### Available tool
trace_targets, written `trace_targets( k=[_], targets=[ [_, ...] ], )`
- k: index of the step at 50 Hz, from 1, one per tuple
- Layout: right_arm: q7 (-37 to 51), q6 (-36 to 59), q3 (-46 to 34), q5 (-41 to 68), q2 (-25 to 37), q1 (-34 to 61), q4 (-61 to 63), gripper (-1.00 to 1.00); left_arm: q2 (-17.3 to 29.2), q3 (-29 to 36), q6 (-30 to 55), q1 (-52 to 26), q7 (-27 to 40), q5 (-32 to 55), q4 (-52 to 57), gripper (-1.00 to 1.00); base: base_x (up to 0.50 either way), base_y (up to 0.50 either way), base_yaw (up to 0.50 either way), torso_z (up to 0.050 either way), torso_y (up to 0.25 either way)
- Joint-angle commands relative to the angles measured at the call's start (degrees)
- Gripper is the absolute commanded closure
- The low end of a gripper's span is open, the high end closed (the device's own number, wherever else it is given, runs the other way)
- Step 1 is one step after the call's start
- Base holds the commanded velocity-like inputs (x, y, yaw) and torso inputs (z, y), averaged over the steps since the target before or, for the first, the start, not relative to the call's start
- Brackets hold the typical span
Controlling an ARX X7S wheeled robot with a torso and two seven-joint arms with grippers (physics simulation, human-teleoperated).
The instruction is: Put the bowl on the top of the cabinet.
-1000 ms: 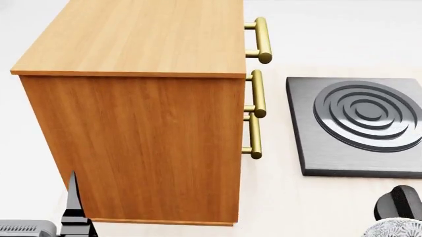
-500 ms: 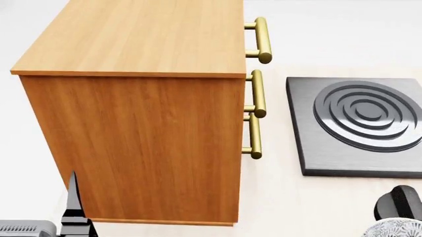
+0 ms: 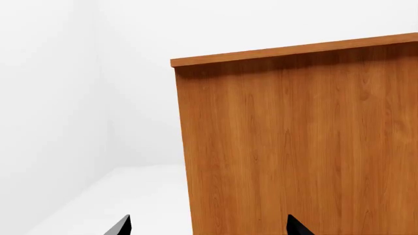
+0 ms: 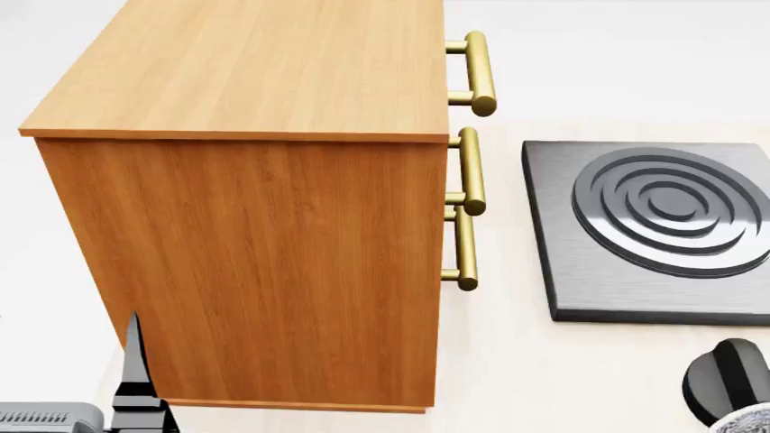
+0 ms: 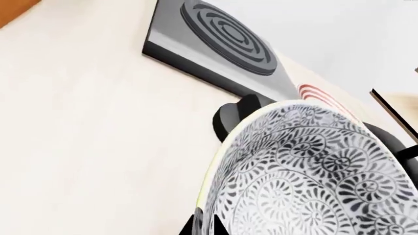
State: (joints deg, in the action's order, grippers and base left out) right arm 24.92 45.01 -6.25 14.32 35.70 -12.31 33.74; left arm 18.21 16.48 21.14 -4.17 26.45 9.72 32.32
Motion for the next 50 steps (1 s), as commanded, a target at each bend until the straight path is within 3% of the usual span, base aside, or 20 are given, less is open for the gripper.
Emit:
trace_targets(
  k=[1, 7, 13, 23, 26, 30, 32, 40, 50],
  targets=[
    [0.3, 3.3, 1.3, 0.1, 1.0, 1.1, 5.7, 1.0, 0.1, 0.3, -0.3, 0.0, 0.2, 0.0, -0.3, -1.0, 0.0, 0.0, 0.0, 0.0, 0.0],
    [0.3, 7.2, 1.6, 1.4, 1.3, 3.5, 9.3, 1.0, 0.3, 0.2, -0.3, 0.0, 0.3, 0.2, -0.3, -1.0, 0.0, 0.0, 0.0, 0.0, 0.0],
    [-0.2, 17.8, 3.4, 5.8, 1.0, 10.8, 16.5, 1.0, 0.3, 0.3, -0.2, -0.1, 0.4, 0.2, -0.4, -1.0, 0.0, 0.0, 0.0, 0.0, 0.0],
    [-1.2, 43.6, 9.2, 19.7, -3.2, 31.3, 26.2, 1.0, 0.4, 0.6, -0.2, -0.1, 0.6, 0.2, -0.5, -1.0, 0.0, 0.0, 0.0, 0.0, 0.0],
    [8.3, 44.9, 11.4, 34.9, -1.2, 36.4, 23.4, 1.0, 0.5, 0.6, -0.2, -0.1, 0.6, 0.2, -0.5, -1.0, 0.0, 0.0, 0.0, 0.0, 0.0],
    [30.7, 44.7, 11.4, 64.3, 2.2, 46.6, 15.3, 1.0, 0.5, 0.7, -0.3, -0.1, 0.7, 0.3, -0.6, -1.0, 0.0, 0.0, 0.0, 0.0, 0.002],
    [36.2, 44.2, 10.1, 70.9, 3.0, 49.7, 13.0, 1.0, 0.5, 0.8, -0.2, -0.2, 0.7, 0.3, -0.5, -1.0, 0.0, 0.0, 0.0, 0.0, 0.0],
    [51.1, 39.8, 1.1, 89.9, 7.1, 62.2, 4.4, 1.0, 0.5, 1.0, -0.5, -0.3, 0.8, 0.2, -1.0, -1.0, 0.0, 0.0, 0.0, 0.0, 0.0],
    [61.4, 35.3, -11.5, 102.4, 10.0, 78.5, -4.0, 1.0, 0.6, 1.1, -0.5, -0.4, 0.9, 0.4, -1.0, -1.0, 0.0, 0.0, 0.0, 0.0, 0.0]
  ],
)
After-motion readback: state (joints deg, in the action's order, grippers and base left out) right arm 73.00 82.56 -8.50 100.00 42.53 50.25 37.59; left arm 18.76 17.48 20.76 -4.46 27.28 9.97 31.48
